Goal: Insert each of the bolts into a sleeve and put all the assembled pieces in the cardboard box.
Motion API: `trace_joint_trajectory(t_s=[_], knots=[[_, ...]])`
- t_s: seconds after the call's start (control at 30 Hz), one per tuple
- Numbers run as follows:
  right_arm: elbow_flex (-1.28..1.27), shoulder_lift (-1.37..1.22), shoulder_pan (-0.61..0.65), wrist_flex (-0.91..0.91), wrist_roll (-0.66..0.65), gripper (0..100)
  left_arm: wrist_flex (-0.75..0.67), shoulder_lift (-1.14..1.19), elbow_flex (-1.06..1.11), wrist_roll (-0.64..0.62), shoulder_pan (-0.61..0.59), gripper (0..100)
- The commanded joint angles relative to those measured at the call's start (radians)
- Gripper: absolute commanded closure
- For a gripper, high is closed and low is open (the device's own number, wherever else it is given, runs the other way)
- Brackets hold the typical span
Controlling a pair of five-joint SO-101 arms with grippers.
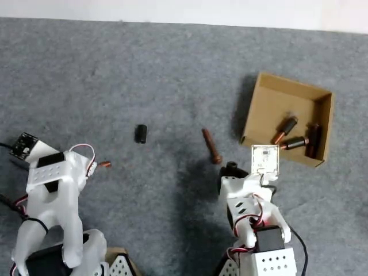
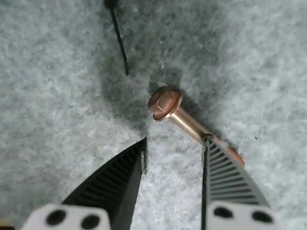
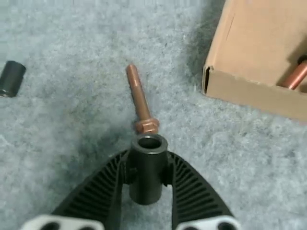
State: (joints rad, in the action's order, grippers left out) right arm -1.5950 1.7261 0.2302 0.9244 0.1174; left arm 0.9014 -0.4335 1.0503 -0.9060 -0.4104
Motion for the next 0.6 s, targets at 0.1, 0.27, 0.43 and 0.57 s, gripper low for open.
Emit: trace_joint_trajectory(t_s=[0.1, 0.27, 0.43, 0.57], knots=[[0.013, 0.012, -0.008, -0.027, -0.014, 99.0, -0.012, 0.004, 0.008, -0.003, 0.035, 82], [0.013, 0.012, -0.008, -0.027, -0.014, 99.0, -0.012, 0.004, 0.039, -0.003, 0.099, 82], [0.013, 0.012, -0.008, -0.027, -0.014, 99.0, -0.017, 0.004, 0.054, -0.008, 0.124, 82], [0.012, 0.012, -0.008, -0.027, -0.014, 99.0, -0.014, 0.004, 0.059, -0.008, 0.124, 82]])
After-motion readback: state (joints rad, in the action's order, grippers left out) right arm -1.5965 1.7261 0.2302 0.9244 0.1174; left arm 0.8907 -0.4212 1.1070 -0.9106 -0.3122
